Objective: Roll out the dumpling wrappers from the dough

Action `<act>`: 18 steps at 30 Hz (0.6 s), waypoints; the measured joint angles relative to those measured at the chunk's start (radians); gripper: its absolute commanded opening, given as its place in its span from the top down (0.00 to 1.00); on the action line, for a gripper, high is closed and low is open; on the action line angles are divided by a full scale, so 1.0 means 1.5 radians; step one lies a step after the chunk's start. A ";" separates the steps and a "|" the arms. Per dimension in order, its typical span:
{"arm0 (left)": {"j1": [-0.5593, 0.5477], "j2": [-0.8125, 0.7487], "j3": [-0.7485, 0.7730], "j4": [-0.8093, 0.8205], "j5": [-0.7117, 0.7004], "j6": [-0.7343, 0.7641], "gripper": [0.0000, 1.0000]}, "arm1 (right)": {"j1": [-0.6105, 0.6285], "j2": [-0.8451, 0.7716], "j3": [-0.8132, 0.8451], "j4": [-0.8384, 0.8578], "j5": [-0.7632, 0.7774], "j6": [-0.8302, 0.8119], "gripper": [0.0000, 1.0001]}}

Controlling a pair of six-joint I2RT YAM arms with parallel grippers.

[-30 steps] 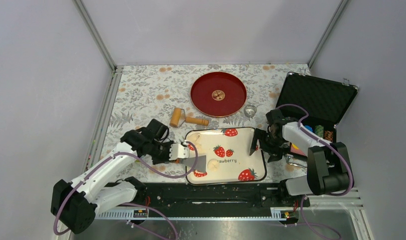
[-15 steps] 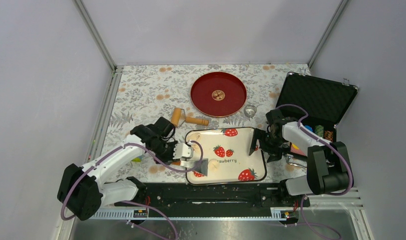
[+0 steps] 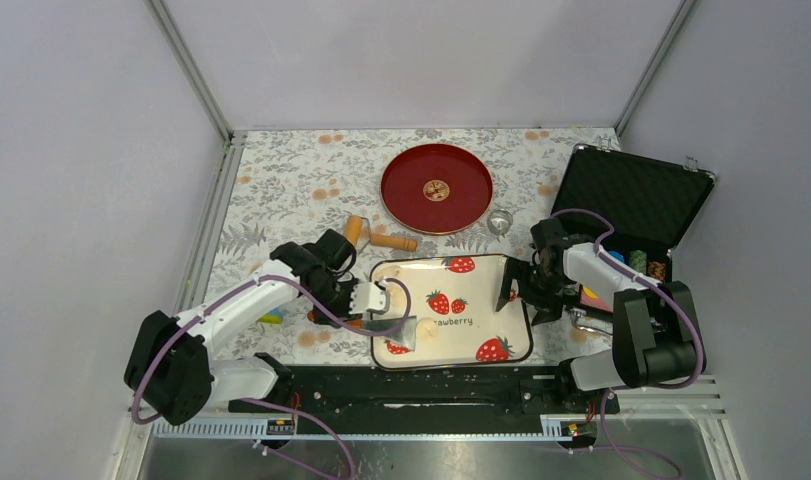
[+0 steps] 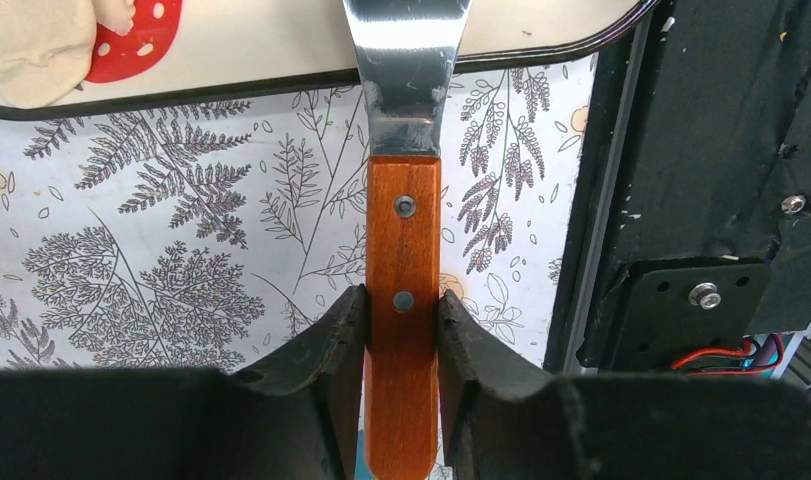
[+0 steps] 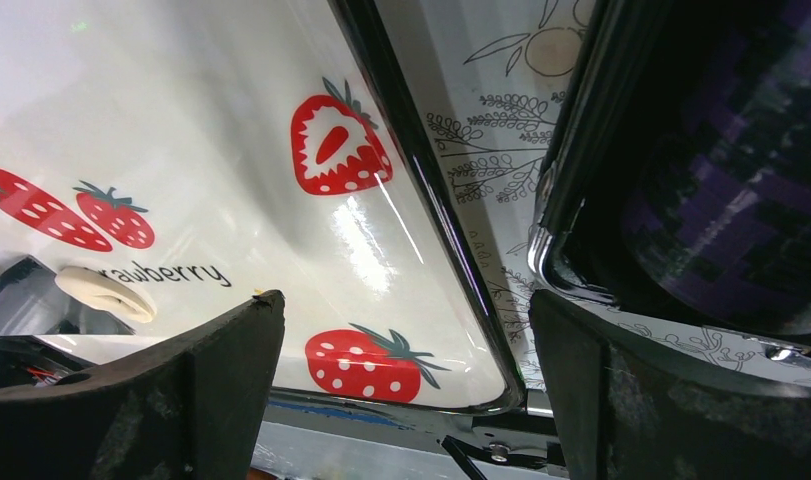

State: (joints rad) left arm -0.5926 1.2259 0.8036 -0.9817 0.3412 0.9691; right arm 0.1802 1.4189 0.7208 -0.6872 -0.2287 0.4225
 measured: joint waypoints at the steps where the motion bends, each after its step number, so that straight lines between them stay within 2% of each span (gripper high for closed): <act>1: 0.000 0.003 0.002 -0.001 -0.002 0.000 1.00 | 0.000 0.001 0.000 0.001 -0.001 0.000 0.01; 18: 0.001 0.051 0.043 -0.014 -0.011 0.002 1.00 | 0.000 0.004 0.001 0.001 -0.001 -0.005 0.01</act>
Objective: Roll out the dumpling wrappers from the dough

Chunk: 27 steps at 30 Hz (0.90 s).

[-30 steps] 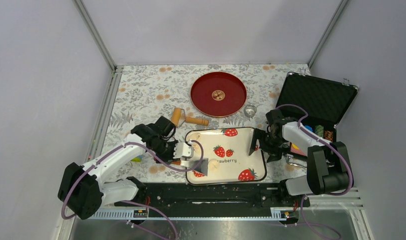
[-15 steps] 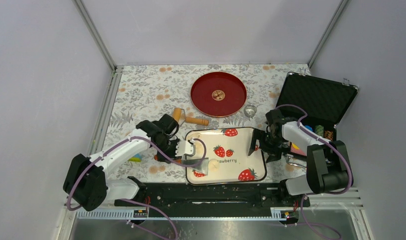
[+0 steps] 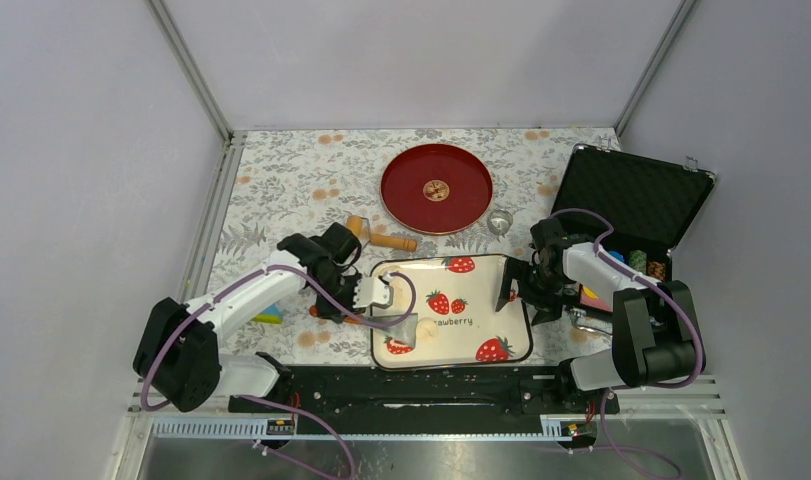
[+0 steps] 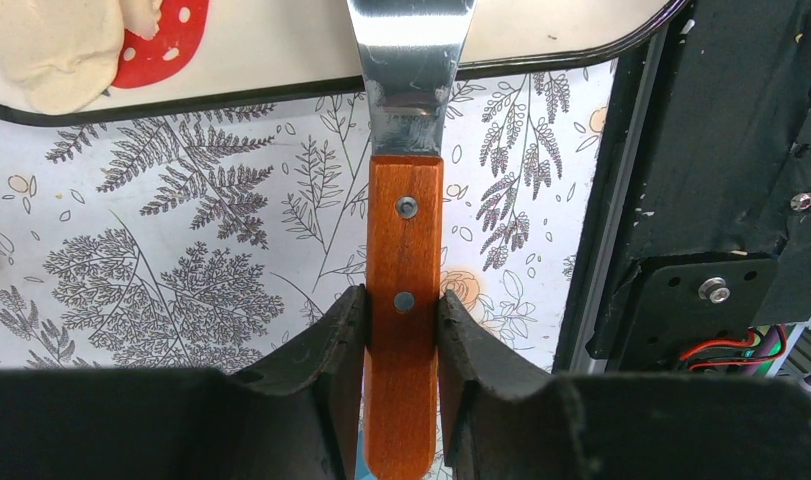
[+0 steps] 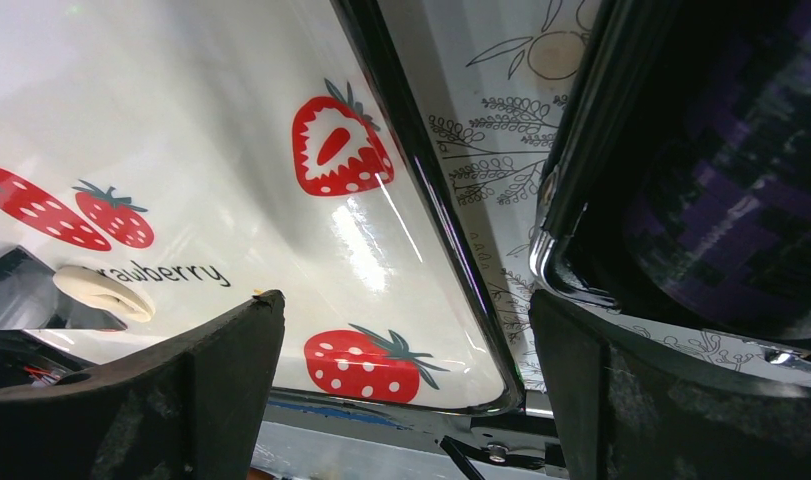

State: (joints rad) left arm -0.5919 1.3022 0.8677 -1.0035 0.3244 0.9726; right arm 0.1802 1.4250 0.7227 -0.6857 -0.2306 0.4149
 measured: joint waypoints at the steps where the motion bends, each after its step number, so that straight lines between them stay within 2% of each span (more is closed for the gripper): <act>1: 0.000 0.002 0.001 0.000 0.000 0.000 1.00 | 0.000 0.000 0.000 0.000 0.000 0.000 0.00; 27: -0.038 0.042 0.020 0.007 -0.023 -0.003 1.00 | 0.000 0.005 0.000 0.009 -0.015 -0.002 0.01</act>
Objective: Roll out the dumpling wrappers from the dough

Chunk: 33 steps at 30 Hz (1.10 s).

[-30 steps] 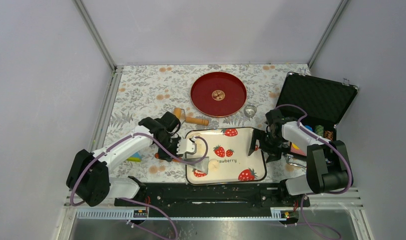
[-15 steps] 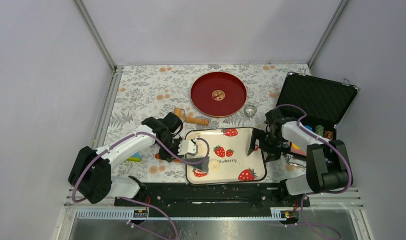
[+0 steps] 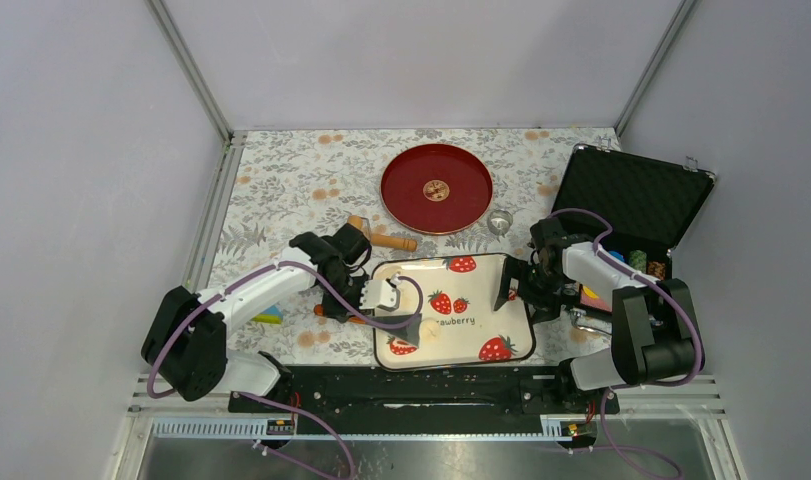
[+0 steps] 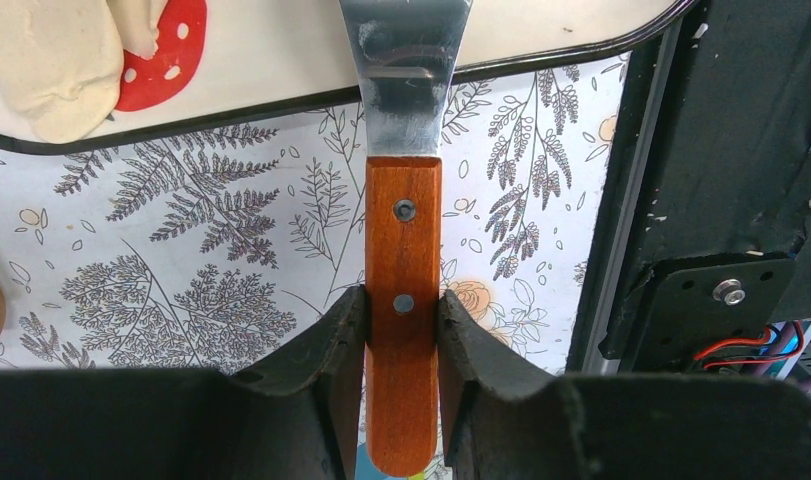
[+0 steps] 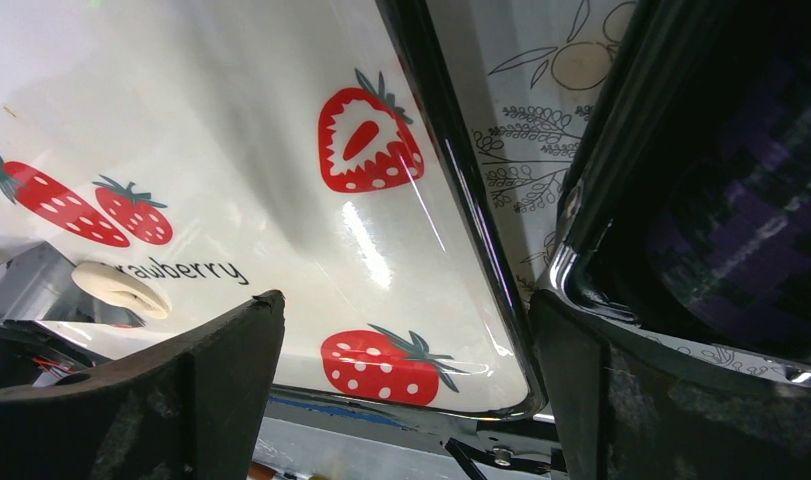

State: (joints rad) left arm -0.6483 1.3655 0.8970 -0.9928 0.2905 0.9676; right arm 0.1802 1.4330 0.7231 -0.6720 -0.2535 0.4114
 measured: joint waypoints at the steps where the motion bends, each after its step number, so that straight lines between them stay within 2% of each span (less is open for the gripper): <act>1: 0.000 0.000 0.000 0.000 0.000 0.000 1.00 | 0.000 0.001 0.000 0.000 0.000 0.000 0.01; 33: -0.001 0.008 0.003 -0.002 0.015 -0.042 1.00 | -0.005 0.005 -0.004 0.008 -0.013 0.006 0.01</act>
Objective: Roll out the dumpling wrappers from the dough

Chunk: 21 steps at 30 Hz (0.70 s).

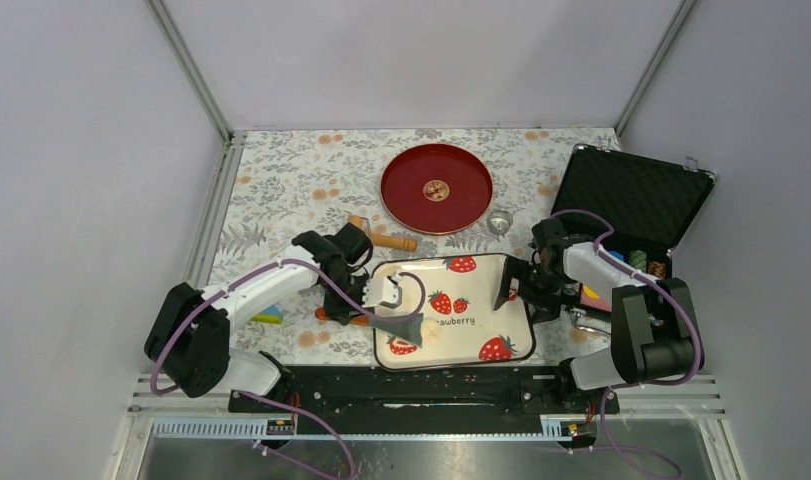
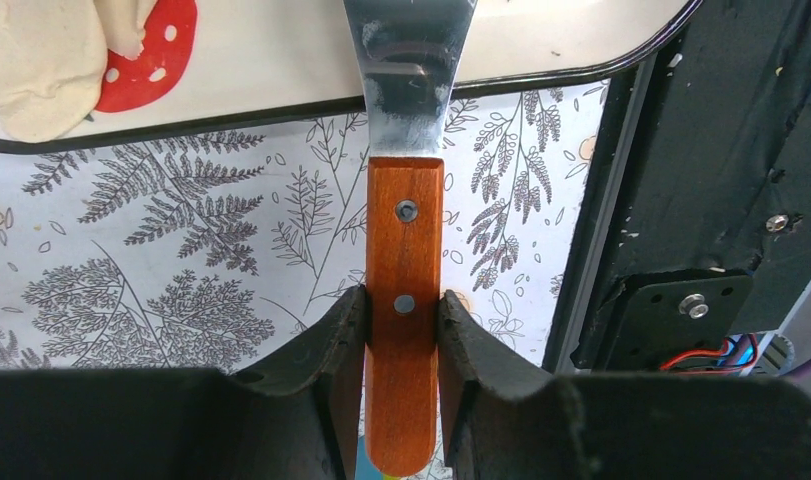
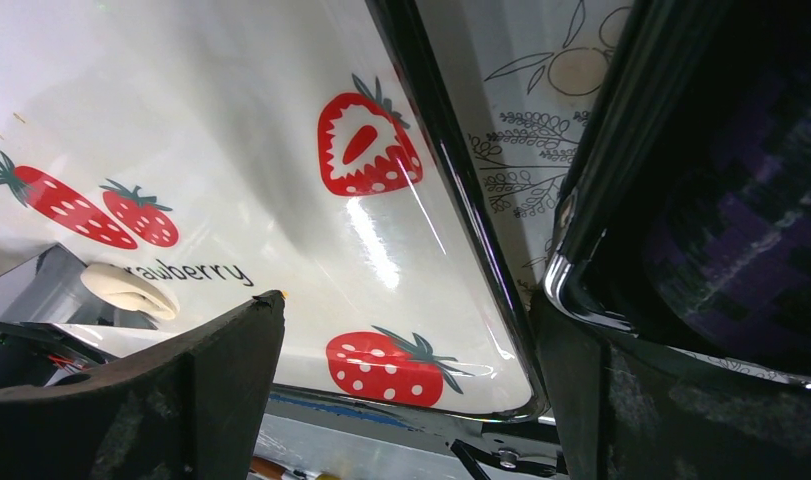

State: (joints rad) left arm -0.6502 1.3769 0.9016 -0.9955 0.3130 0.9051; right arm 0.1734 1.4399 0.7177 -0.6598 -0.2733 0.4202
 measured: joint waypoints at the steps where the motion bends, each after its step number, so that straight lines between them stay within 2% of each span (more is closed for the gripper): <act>1: 0.000 0.004 0.002 0.000 0.001 -0.002 1.00 | -0.001 0.000 0.000 0.000 0.000 0.000 0.01; 13: 0.000 0.027 0.015 0.002 0.007 -0.019 1.00 | -0.003 -0.002 -0.003 0.002 -0.005 0.002 0.01; 21: -0.002 0.002 0.015 -0.003 -0.026 -0.004 1.00 | -0.002 -0.002 -0.006 0.005 -0.025 0.008 0.01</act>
State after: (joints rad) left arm -0.6525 1.3792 0.9237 -0.9993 0.2733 0.8986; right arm 0.1699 1.4376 0.7090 -0.6521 -0.3103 0.4316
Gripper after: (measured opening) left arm 0.270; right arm 0.993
